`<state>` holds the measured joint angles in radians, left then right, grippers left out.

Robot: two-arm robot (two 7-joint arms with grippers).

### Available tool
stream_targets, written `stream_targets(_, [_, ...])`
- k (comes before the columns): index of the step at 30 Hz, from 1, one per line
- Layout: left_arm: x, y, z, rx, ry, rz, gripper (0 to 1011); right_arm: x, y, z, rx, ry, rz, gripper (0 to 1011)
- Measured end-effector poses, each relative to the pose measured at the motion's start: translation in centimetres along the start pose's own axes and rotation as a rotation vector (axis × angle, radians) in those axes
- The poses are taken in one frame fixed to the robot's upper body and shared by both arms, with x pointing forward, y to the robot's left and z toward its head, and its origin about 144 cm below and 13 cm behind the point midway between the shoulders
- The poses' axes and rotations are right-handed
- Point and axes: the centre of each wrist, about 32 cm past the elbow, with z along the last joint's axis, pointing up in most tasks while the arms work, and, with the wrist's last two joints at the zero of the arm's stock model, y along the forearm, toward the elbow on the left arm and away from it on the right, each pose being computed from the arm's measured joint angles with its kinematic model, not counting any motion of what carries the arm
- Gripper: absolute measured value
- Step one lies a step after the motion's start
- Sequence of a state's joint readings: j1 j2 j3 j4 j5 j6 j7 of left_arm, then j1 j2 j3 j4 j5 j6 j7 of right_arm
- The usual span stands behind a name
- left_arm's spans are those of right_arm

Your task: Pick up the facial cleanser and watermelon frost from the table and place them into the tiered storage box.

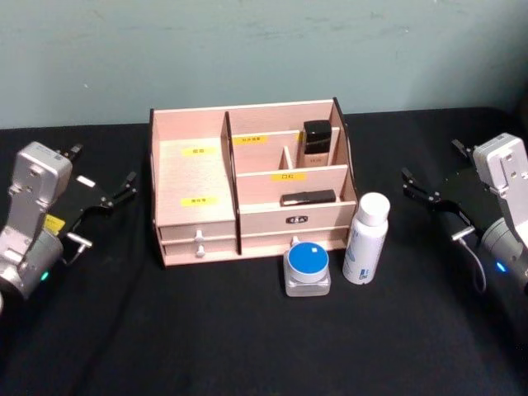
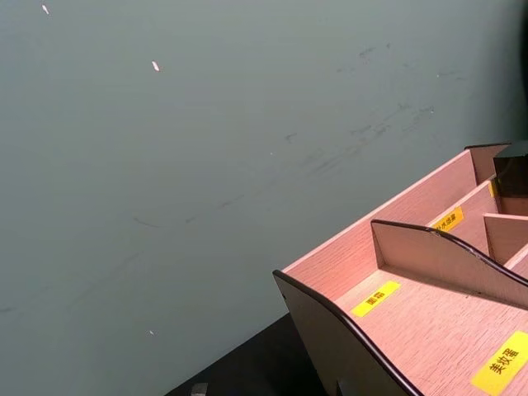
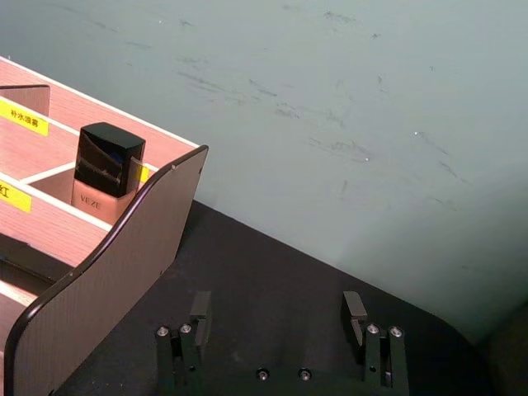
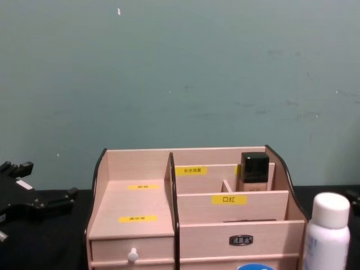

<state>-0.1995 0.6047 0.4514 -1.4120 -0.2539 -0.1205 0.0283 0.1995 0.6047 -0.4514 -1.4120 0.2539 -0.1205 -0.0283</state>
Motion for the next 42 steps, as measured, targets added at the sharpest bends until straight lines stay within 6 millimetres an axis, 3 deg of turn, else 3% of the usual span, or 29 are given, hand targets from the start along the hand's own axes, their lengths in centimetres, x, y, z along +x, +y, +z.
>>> stream_targets(26, [0.0, 0.0, 0.0, 0.000, 0.000, 0.000, 1010, 0.3, -0.3, 0.1, -0.005, 0.005, -0.011, 1002])
stream_targets(35, [0.0, 0.0, 0.0, 0.000, 0.000, 0.000, 1010, 1.9, -2.4, 2.2, 0.033, -0.007, 0.012, 1002])
stream_targets(42, [0.0, 0.0, 0.0, 0.000, 0.000, 0.000, 1010, 2.3, -5.3, 4.4, 0.083, 0.007, 0.064, 1002])
